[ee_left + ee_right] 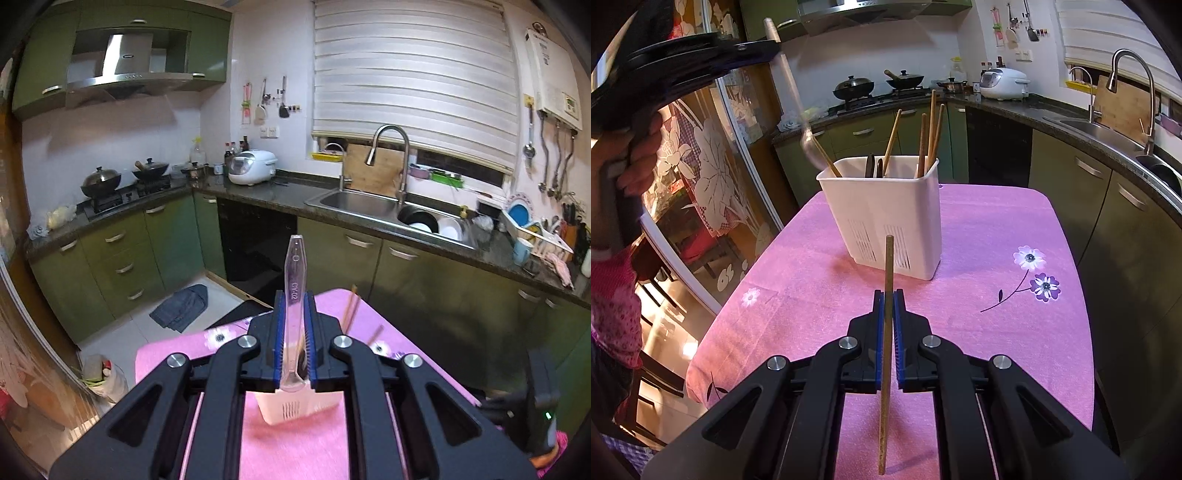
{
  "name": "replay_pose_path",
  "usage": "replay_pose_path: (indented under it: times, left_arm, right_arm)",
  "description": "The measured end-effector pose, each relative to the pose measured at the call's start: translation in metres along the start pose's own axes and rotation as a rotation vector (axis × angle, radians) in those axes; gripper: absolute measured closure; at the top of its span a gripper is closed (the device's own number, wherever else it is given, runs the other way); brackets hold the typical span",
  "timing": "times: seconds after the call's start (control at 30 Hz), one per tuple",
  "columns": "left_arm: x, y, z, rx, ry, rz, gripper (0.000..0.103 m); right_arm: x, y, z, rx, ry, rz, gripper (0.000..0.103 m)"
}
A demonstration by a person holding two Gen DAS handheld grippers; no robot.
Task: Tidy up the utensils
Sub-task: 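Lift both held items and carry them over the white caddy, then lower both items into the caddy and open both grippers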
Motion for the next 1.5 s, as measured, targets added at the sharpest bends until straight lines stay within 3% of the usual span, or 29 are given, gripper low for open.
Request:
replay_pose_path:
  times: [0.17,0.4,0.43,0.5,0.63,0.77,1.0,1.23,1.5]
  left_arm:
    - [-0.033,0.0,0.006,0.018,0.011,0.024,0.094]
    - [-0.079,-0.035,0.002,0.028,-0.002,0.123,0.093]
    - [-0.083,-0.042,0.0,0.03,-0.008,0.135,0.092]
    - [-0.087,-0.053,-0.001,0.035,-0.013,0.142,0.076]
    - [-0.077,-0.065,-0.003,0.043,-0.01,0.121,0.074]
    - [-0.049,-0.075,-0.005,0.049,-0.001,0.078,0.064]
    - [-0.001,-0.101,-0.022,0.009,0.009,0.035,0.062]
    - [0.017,-0.114,-0.031,0.002,-0.017,0.031,0.059]
    - [0.015,-0.125,-0.032,0.018,-0.026,0.041,0.057]
  right_arm:
    - [0.007,0.002,0.001,0.001,0.008,-0.015,0.097]
    - [0.025,0.013,0.009,0.002,0.028,-0.061,0.097]
    - [0.029,0.017,0.011,0.001,0.032,-0.076,0.097]
    - [0.038,0.027,0.015,-0.002,0.041,-0.111,0.097]
    - [0.064,0.058,0.028,-0.011,0.067,-0.221,0.097]
    - [0.092,0.096,0.046,0.002,0.091,-0.33,0.097]
    - [0.117,0.17,0.075,0.007,0.099,-0.491,0.097]
    - [0.076,0.212,0.068,-0.036,-0.005,-0.546,0.097]
    - [-0.015,0.182,0.057,-0.022,-0.158,-0.505,0.097]
Point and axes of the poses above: each gripper's, at about its wrist camera, not at the fingertips, and x roughly against the way its jaws point, z to its left, y to its top, the point moved 6 cm from there along -x, roughly the way its jaws point, and after that the axes turned 12 degrees about -x, right-handed, at the moved point
